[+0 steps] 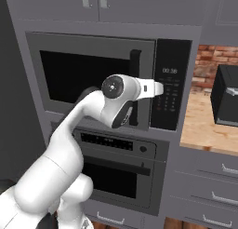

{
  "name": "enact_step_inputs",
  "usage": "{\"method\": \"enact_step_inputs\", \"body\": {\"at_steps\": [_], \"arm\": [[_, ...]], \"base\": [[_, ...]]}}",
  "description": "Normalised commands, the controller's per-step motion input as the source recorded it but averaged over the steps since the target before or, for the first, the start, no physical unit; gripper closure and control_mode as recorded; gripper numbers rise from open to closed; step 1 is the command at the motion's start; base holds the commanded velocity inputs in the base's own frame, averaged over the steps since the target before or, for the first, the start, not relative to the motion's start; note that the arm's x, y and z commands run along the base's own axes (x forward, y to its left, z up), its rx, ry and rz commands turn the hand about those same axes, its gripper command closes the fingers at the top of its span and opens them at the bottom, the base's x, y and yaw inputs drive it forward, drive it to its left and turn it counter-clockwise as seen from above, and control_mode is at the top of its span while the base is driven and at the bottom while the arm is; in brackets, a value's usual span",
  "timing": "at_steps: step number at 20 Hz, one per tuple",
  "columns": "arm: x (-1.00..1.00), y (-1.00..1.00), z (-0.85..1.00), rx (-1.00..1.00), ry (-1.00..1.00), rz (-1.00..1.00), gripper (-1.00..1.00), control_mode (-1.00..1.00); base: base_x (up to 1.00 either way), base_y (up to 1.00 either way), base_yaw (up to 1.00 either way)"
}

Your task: Transport the chicken drumstick from the fridge to the microwave and turn on the microwave.

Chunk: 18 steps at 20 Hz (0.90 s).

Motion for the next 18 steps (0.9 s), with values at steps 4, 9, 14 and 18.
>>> {"method": "enact_step_inputs", "body": {"at_steps": [4, 9, 14, 18], "arm": [[0.61, 0.2, -0.28, 0.0, -0.02, 0.0, 1.0, -1.0], [0.6, 0.24, -0.28, 0.0, -0.03, 0.0, 1.0, -1.0], [0.58, 0.21, -0.32, 0.0, -0.02, 0.0, 1.0, -1.0], [0.6, 0.23, -0.35, 0.0, -0.01, 0.0, 1.0, -1.0]], "base": [[0.0, 0.0, 0.0], [0.0, 0.0, 0.0], [0.0, 0.0, 0.0], [0.0, 0.0, 0.0]]}}
